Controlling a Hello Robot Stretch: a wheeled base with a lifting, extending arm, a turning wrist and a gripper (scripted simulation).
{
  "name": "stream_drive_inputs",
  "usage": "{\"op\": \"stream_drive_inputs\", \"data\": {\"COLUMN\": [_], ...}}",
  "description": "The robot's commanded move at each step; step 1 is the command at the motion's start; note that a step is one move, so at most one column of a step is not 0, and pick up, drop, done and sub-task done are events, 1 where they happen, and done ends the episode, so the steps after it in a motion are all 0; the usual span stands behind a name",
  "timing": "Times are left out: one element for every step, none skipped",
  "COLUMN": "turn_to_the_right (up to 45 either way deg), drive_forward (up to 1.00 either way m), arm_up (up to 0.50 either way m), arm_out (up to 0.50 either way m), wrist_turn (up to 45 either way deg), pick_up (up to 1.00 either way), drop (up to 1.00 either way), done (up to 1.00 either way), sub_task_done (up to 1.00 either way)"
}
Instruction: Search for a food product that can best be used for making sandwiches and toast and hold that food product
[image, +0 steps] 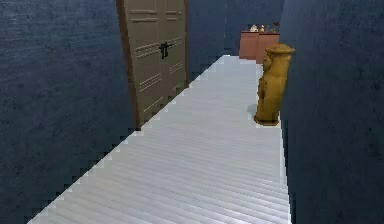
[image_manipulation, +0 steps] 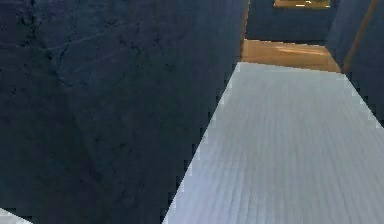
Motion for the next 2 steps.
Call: {"op": "stream_drive_inputs", "data": {"turn_to_the_right": [0.0,3.0], "drive_forward": [1.00,0.00], "arm_up": [0.00,0.00], "arm_out": [0.00,0.00], "wrist_turn": [0.0,0.0], "pick_up": [0.00,0.00], "drop": [0.00,0.00], "done": [0.00,0.00], "sub_task_done": [0.00,0.00]}}
